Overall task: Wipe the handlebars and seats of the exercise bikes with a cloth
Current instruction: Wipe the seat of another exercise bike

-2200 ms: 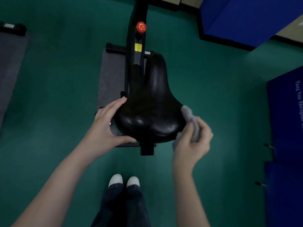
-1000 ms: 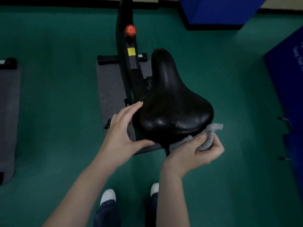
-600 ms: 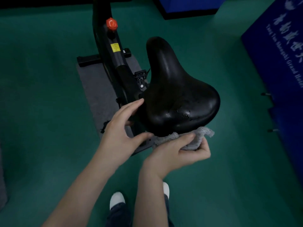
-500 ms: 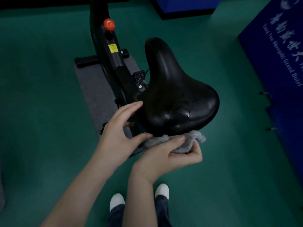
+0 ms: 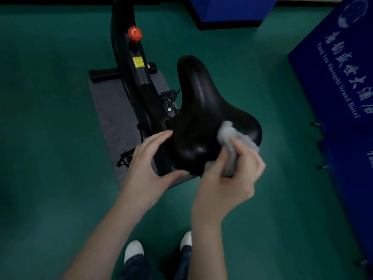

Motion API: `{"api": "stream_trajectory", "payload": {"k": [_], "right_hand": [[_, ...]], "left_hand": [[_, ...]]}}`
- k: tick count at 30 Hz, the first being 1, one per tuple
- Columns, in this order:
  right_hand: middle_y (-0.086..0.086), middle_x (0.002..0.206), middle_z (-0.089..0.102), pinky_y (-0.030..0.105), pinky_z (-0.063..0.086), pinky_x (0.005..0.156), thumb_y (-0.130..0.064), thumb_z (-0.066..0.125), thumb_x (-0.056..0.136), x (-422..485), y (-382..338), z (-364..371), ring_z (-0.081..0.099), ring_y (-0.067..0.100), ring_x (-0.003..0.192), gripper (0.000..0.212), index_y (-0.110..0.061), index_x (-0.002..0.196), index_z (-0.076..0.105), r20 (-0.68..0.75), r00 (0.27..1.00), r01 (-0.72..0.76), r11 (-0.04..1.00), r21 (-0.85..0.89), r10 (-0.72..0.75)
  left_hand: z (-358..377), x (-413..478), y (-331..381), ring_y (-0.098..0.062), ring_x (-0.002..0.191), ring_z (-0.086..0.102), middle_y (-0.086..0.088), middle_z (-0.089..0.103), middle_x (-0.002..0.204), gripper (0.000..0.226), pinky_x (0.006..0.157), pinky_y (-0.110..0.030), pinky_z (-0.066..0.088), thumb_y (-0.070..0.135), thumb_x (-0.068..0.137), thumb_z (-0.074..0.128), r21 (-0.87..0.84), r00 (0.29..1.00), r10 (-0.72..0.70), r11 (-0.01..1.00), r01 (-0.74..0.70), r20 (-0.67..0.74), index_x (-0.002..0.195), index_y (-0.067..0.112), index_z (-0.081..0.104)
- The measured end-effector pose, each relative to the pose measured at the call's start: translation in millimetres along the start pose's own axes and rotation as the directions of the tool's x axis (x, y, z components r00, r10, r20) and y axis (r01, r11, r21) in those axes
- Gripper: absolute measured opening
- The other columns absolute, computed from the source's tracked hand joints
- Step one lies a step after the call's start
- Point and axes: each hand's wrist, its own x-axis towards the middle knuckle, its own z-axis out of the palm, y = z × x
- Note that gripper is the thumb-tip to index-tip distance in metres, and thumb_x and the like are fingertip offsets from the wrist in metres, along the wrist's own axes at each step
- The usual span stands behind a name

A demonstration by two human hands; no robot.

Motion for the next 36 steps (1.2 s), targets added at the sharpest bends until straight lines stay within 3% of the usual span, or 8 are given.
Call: {"api": "stream_trajectory", "payload": {"k": [5,9,16,21,26,29,34,36], "right_hand": [[-0.005,0.089,0.067,0.032,0.045,0.087,0.006,0.062,0.086,12.6,2.0,-11.9,0.054,0.018,0.095,0.016,-0.006,0.091,0.07,0.366,0.896,0.268,0.963,0.004,-0.251],[-0.025,0.084,0.053,0.007,0.04,0.084,0.0,0.063,0.086,51.1,-0.6,0.7,0.059,0.02,0.093,0.014,-0.011,0.09,0.071,0.406,0.91,0.108,0.994,-0.024,-0.089],[-0.025,0.088,0.056,0.019,0.044,0.09,0.006,0.066,0.083,44.3,-10.9,-16.4,0.059,0.019,0.093,0.019,-0.01,0.089,0.072,0.623,0.699,0.309,0.934,0.179,-0.351],[-0.029,0.08,0.05,-0.002,0.031,0.077,-0.001,0.063,0.085,97.1,-3.9,11.7,0.06,0.022,0.093,0.016,-0.015,0.09,0.07,0.656,0.729,0.212,0.976,0.056,-0.196],[-0.03,0.09,0.051,0.014,0.041,0.09,0.005,0.065,0.082,93.7,-8.3,10.2,0.059,0.018,0.097,0.019,-0.011,0.09,0.072,0.816,0.314,0.383,0.851,0.359,-0.485],[-0.02,0.093,0.058,0.024,0.045,0.091,0.001,0.066,0.084,99.6,-0.4,-0.8,0.056,0.012,0.099,0.015,-0.011,0.09,0.072,0.782,0.013,0.297,0.749,0.592,-0.623],[-0.004,0.092,0.066,0.018,0.044,0.085,-0.001,0.064,0.085,123.0,-12.6,36.3,0.059,0.017,0.097,0.013,-0.008,0.093,0.07,0.749,-0.191,0.229,0.713,0.663,-0.635],[-0.001,0.093,0.066,0.015,0.04,0.082,-0.003,0.062,0.087,116.9,-27.7,58.4,0.057,0.016,0.097,0.013,-0.01,0.096,0.069,0.731,-0.364,0.249,0.695,0.674,-0.578]], "left_hand": [[4.1,-1.4,-3.8,-0.002,0.128,0.042,0.025,0.046,0.133,0.081,0.109,-0.036,0.038,0.029,0.059,0.086,0.001,1.0,-0.012,1.0,0.012,-0.025,0.129,0.04,0.047],[7.2,-3.4,-3.2,0.002,0.128,0.04,0.028,0.044,0.133,0.08,0.109,-0.026,0.033,0.028,0.061,0.086,-0.023,0.999,-0.019,1.0,0.018,-0.03,0.129,0.042,0.046],[8.4,-5.2,2.4,-0.001,0.131,0.038,0.022,0.045,0.135,0.078,0.112,-0.034,0.033,0.046,0.056,0.076,-0.077,0.998,-0.051,0.996,0.048,-0.034,0.128,0.044,0.043],[13.7,-11.5,5.3,0.001,0.132,0.033,0.037,0.034,0.133,0.087,0.113,-0.031,0.028,0.063,0.05,0.072,-0.103,0.993,-0.116,0.988,0.113,-0.029,0.128,0.054,0.035],[26.6,-16.8,6.7,-0.004,0.132,0.033,0.024,0.038,0.135,0.099,0.113,-0.034,0.03,0.066,0.042,0.073,-0.119,0.964,-0.25,0.964,0.238,-0.093,0.131,0.047,0.035],[37.9,-24.6,7.6,-0.003,0.129,0.039,0.015,0.044,0.136,0.097,0.11,-0.032,0.034,0.061,0.042,0.077,-0.19,0.929,-0.315,0.941,0.28,-0.193,0.13,0.042,0.042],[68.2,-41.2,13.2,0.008,0.117,0.047,0.02,0.054,0.125,0.069,0.095,-0.011,0.038,0.052,0.05,0.077,-0.344,0.832,-0.394,0.901,0.265,-0.392,0.112,0.052,0.049],[81.9,-46.5,16.4,0.015,0.113,0.047,0.023,0.055,0.122,0.06,0.089,-0.006,0.039,0.046,0.055,0.077,-0.417,0.786,-0.417,0.88,0.225,-0.456,0.11,0.051,0.053]]}}
